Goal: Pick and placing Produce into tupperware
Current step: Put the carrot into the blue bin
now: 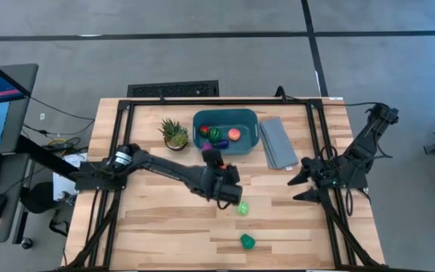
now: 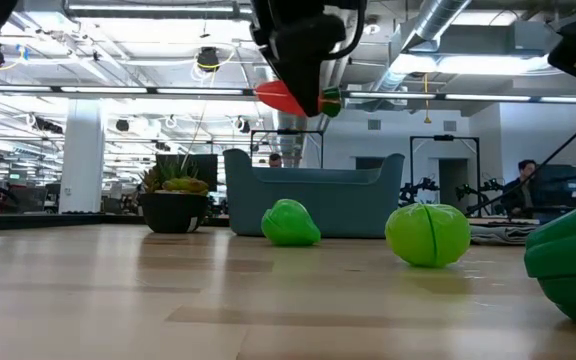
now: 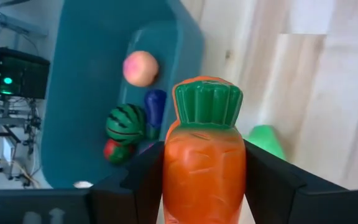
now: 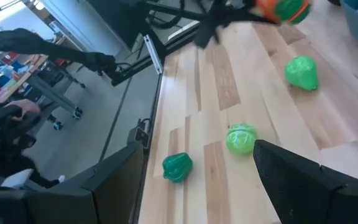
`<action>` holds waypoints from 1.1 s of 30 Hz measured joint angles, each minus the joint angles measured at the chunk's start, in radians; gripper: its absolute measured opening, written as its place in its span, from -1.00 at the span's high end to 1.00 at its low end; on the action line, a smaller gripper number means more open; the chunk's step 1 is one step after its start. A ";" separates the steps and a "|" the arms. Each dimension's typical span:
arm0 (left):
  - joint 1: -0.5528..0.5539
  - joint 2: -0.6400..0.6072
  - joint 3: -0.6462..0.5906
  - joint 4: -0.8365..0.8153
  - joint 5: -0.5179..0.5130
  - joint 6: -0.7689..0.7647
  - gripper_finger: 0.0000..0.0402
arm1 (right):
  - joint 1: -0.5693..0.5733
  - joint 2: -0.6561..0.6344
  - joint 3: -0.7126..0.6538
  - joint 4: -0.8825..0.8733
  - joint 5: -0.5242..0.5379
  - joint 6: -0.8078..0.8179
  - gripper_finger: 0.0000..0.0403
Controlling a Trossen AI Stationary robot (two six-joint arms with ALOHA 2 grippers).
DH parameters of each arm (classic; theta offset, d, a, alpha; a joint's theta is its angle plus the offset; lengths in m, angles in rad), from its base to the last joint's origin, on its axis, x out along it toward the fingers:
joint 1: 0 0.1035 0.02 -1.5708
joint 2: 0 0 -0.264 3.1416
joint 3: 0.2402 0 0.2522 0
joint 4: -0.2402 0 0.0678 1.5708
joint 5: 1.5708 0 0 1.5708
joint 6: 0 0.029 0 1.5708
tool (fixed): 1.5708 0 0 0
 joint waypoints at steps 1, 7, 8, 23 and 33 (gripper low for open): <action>0.010 -0.004 0.001 0.001 -0.001 0.013 0.12 | 0.006 0.000 0.000 0.000 0.000 0.006 -0.63; 0.081 -0.048 0.001 0.021 -0.008 0.069 0.13 | 0.043 0.000 0.000 -0.001 0.015 0.033 -0.63; 0.093 -0.058 0.001 0.023 -0.013 0.077 0.13 | 0.050 0.000 0.000 -0.002 0.027 0.034 -0.63; 0.300 -0.160 0.001 0.229 0.094 0.268 0.13 | 0.148 0.000 0.000 -0.024 0.131 0.086 -0.63; 0.443 -0.157 -0.113 0.386 0.277 0.306 0.13 | 0.226 0.003 0.000 -0.056 0.202 0.164 -0.63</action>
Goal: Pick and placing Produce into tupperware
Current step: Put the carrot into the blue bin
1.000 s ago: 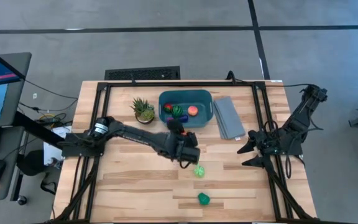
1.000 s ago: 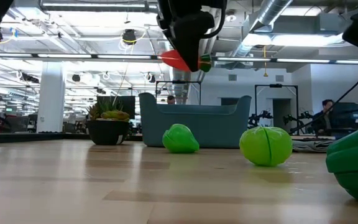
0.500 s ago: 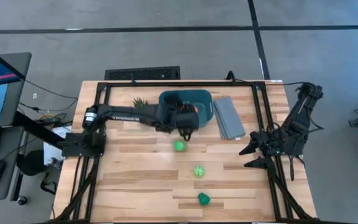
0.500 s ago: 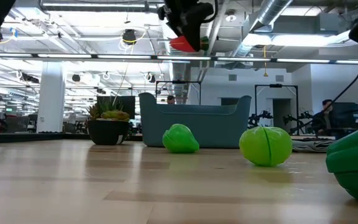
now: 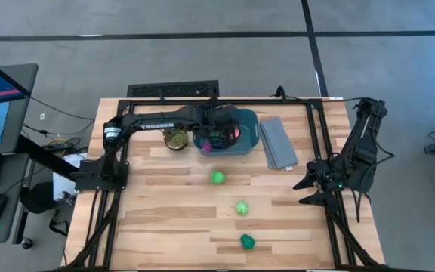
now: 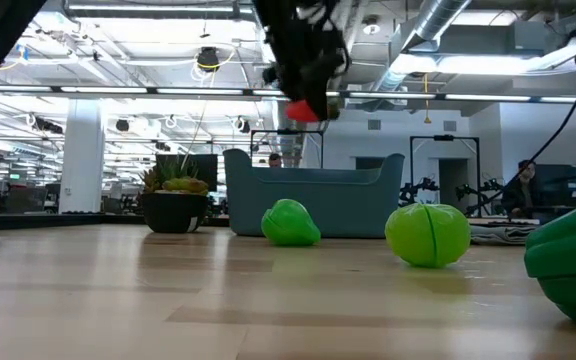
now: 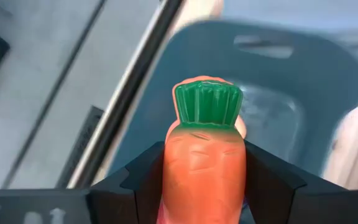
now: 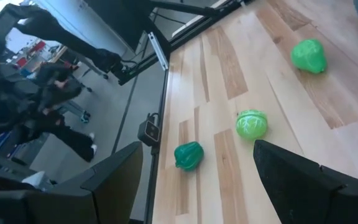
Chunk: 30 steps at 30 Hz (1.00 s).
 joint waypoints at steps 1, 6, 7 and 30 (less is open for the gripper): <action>0.013 0.003 -0.014 0.004 0.013 0.000 0.13 | 0.008 0.000 0.000 0.001 0.015 0.001 -0.63; 0.074 0.000 -0.073 0.086 0.092 -0.001 0.13 | 0.036 0.004 0.000 0.002 0.078 0.019 -0.63; 0.084 0.001 -0.091 0.099 0.102 -0.006 0.13 | 0.038 0.005 0.000 0.002 0.089 0.025 -0.63; 0.168 0.003 -0.306 0.235 0.197 -0.029 0.13 | -0.007 0.031 0.000 0.003 0.116 0.079 -0.63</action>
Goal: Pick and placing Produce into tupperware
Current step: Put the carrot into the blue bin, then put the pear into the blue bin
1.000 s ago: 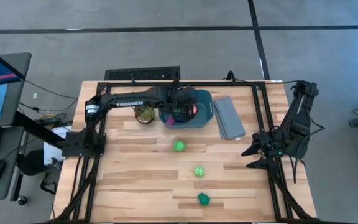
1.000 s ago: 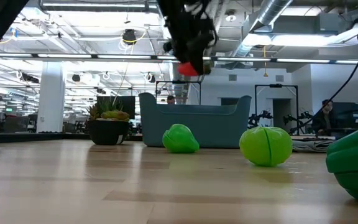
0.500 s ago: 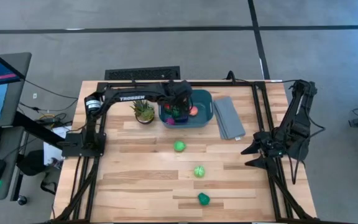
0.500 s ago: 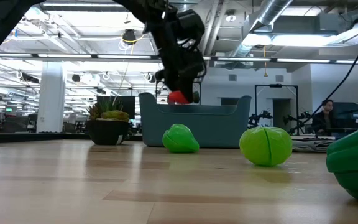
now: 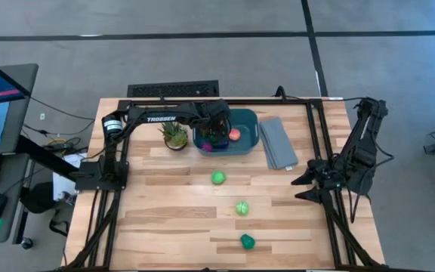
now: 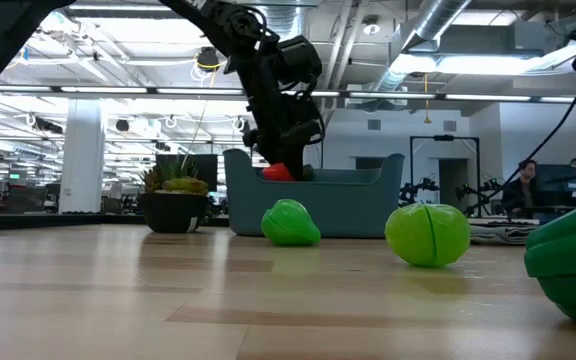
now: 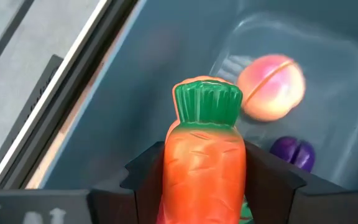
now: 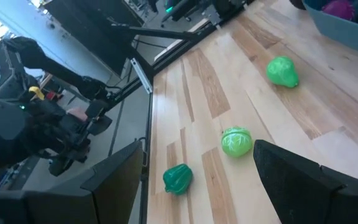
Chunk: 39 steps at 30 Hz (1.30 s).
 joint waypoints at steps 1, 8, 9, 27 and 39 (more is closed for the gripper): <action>0.002 0.000 -0.002 -0.006 -0.001 0.000 0.13 | -0.003 0.000 0.000 0.000 0.000 0.000 -0.63; 0.004 0.000 -0.002 -0.005 -0.006 0.001 0.04 | -0.007 0.000 0.000 0.000 0.000 0.000 -0.63; 0.004 0.000 -0.002 -0.005 -0.006 0.005 0.01 | -0.007 0.000 0.000 0.000 0.000 0.000 -0.63; -0.009 0.000 0.071 -0.038 0.100 0.014 -0.20 | -0.007 0.000 0.000 -0.028 0.022 -0.001 -0.63; -0.108 -0.114 0.143 -0.181 0.139 0.013 -0.20 | -0.006 0.000 0.000 -0.083 0.022 -0.006 -0.63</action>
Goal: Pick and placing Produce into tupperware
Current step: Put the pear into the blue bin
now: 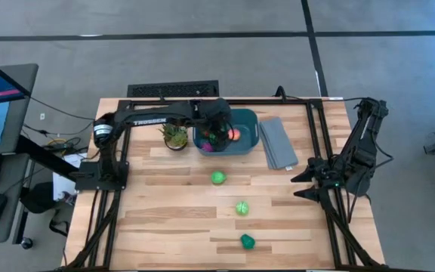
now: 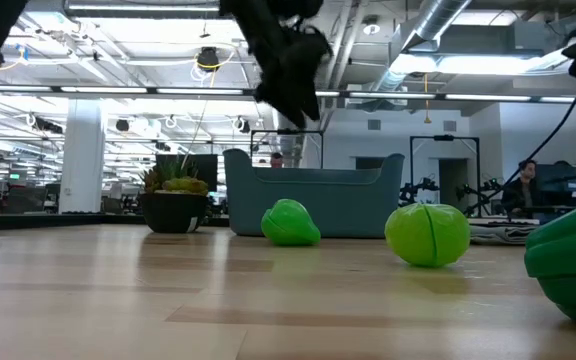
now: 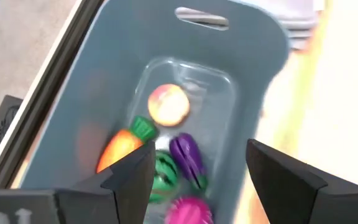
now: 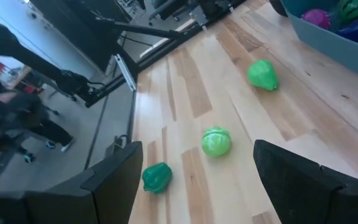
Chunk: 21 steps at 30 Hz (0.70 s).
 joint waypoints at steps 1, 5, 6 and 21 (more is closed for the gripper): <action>-0.013 -0.016 0.000 -0.015 -0.002 -0.011 -0.20 | 0.000 0.000 0.000 -0.009 0.000 -0.002 -0.63; -0.079 -0.074 0.002 -0.056 -0.001 -0.048 -0.20 | 0.000 0.000 0.000 -0.034 0.003 -0.004 -0.63; -0.097 -0.082 0.002 -0.070 -0.003 -0.052 -0.20 | 0.000 0.000 0.000 -0.041 0.004 -0.004 -0.63; -0.388 -0.110 0.001 -0.265 -0.262 -0.325 -0.20 | 0.000 0.000 0.000 -0.052 0.003 -0.046 -0.63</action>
